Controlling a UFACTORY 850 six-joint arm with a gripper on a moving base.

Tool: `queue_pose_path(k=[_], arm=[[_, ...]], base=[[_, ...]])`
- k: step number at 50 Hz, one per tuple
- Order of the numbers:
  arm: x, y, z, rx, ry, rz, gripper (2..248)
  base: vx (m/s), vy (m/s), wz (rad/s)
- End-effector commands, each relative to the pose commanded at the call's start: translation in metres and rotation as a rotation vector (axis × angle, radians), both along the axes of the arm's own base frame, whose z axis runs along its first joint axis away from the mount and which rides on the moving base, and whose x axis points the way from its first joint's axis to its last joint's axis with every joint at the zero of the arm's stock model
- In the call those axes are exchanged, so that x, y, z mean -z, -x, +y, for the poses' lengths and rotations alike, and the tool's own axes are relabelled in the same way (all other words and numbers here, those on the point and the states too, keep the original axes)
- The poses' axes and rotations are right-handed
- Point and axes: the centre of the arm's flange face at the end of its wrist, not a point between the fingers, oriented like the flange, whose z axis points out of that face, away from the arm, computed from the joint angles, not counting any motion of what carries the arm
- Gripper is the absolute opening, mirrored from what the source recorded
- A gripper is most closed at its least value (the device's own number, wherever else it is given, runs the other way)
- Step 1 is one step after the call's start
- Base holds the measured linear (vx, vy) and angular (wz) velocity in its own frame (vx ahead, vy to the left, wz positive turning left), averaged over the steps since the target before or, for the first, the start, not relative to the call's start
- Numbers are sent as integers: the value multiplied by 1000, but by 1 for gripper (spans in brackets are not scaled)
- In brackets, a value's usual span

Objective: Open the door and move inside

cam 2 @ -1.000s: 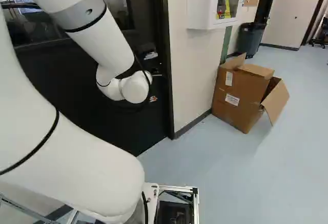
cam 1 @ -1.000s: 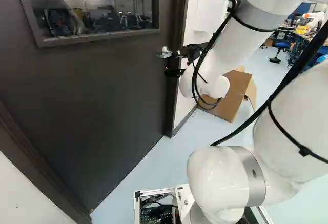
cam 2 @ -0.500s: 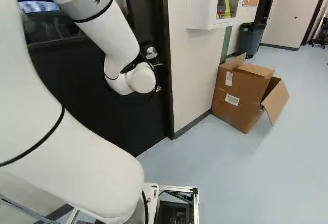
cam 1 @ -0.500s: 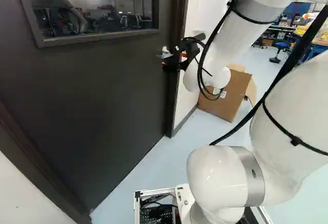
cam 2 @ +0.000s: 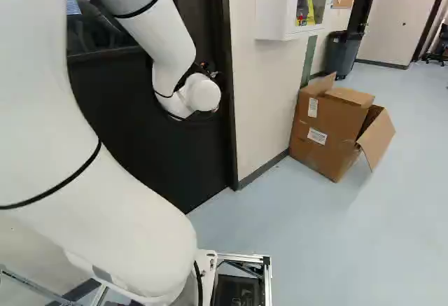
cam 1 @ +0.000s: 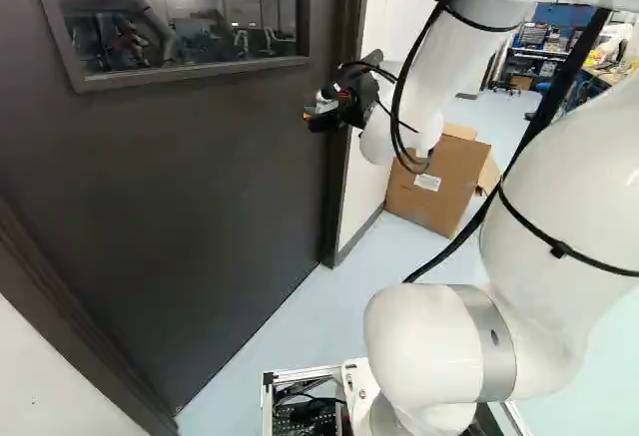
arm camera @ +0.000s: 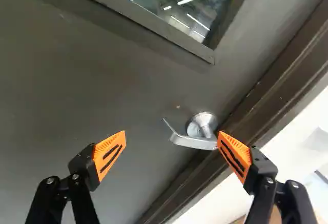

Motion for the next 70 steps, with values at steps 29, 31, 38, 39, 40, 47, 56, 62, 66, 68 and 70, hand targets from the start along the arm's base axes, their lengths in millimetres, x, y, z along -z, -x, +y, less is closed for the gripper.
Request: queue_pose_path(k=[29,31,38,39,40,47,56,62,66,68,70], arm=[[-7,-16,7,-120,46,2,247],[-7,-16,7,-118,31,12,247],[-7,-16,7,-110,-28,48,247],[-7,-16,7,-109,-37,54,247],[-7,-16,7,-108,-45,59,247],[-8,-16,7,-100,-108,96,247],[-9,-16,8,-95,-202,132,247],[-10,-16,8,-89,-258,163,247],[-10,-16,8,-84,-294,184,247],[-10,-16,8,-82,-312,195,247],[-10,-16,8,-80,-330,206,247]], base=[[0,0,0],[0,0,0],[0,0,0],[0,0,0],[0,0,0],[0,0,0],[0,0,0],[0,0,0],[0,0,0],[0,0,0],[0,0,0]])
